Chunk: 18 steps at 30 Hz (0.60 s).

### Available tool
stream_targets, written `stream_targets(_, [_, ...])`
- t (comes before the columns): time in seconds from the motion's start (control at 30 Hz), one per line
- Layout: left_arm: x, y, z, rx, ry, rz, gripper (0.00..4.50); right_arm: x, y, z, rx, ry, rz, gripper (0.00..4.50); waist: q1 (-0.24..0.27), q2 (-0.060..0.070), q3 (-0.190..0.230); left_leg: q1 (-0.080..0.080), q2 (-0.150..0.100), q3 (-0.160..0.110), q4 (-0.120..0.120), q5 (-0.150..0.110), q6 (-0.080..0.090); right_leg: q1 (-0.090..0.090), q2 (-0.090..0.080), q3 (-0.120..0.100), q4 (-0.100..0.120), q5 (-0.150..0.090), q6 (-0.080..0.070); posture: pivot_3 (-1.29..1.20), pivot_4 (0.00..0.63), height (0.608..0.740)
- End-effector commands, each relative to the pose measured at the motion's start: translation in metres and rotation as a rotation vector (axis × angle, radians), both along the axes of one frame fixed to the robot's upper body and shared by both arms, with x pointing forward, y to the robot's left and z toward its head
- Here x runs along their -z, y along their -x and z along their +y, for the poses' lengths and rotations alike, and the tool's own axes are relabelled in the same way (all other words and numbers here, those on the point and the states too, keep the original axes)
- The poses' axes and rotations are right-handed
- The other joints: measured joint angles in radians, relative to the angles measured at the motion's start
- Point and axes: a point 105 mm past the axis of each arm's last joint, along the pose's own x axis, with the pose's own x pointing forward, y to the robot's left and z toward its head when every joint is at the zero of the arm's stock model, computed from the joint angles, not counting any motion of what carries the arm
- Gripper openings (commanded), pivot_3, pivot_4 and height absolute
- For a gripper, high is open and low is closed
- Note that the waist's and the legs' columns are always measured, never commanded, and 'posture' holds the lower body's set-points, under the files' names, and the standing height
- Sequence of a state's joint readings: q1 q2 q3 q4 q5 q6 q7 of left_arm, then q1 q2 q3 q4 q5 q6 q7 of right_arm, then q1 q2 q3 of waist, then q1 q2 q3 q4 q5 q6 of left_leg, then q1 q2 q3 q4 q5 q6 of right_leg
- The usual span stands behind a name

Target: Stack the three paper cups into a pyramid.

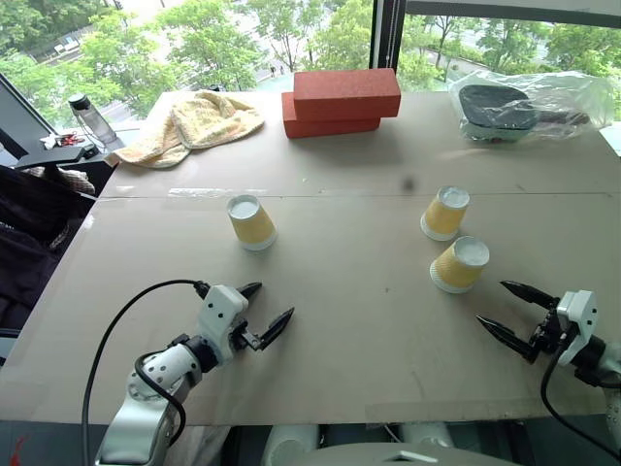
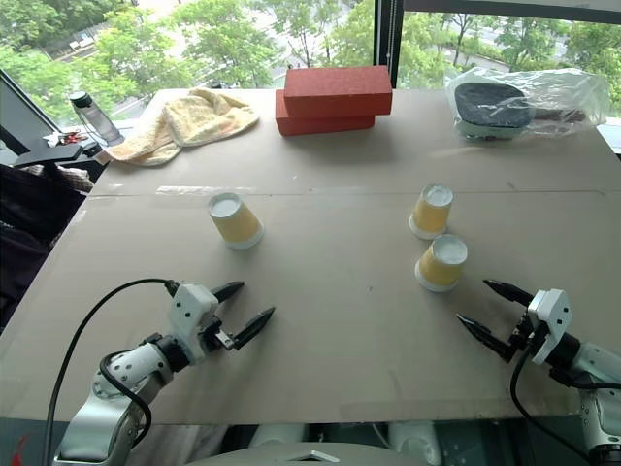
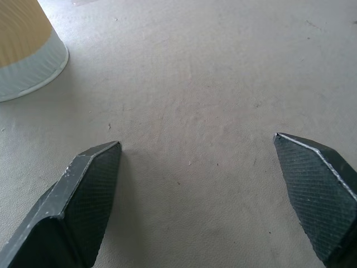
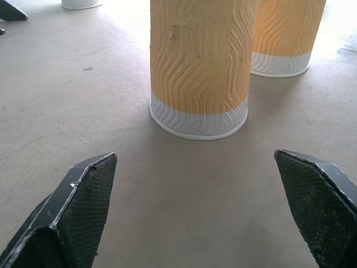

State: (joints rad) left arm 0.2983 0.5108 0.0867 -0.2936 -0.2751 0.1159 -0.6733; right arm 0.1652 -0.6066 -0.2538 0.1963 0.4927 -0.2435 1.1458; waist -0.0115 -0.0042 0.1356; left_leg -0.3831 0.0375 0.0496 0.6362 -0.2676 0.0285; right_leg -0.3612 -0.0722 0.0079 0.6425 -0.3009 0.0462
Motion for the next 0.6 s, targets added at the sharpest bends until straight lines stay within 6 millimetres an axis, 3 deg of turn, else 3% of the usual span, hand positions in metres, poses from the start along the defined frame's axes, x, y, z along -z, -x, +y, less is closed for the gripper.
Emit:
stream_targets(0.03, [-0.0026,0.0029,0.006,-0.011,-0.01,-0.012,4.5,-0.0142,0.001,-0.0094,0.016,0.012,-0.039,4.47,0.0,0.0,0.0,0.0,0.0,0.0,0.0,0.0,0.0,0.0,0.0,0.0,0.0,0.0,0.0,0.0,0.15,0.73])
stream_targets(0.6, [-0.0096,-0.0011,0.0158,-0.005,-0.019,-0.036,4.5,-0.019,-0.0012,-0.0129,0.024,0.021,-0.043,4.47,0.001,0.0,0.0,0.0,0.0,0.0,0.001,0.0,0.0,0.0,0.002,0.0,0.001,0.002,0.004,0.0,0.15,0.73])
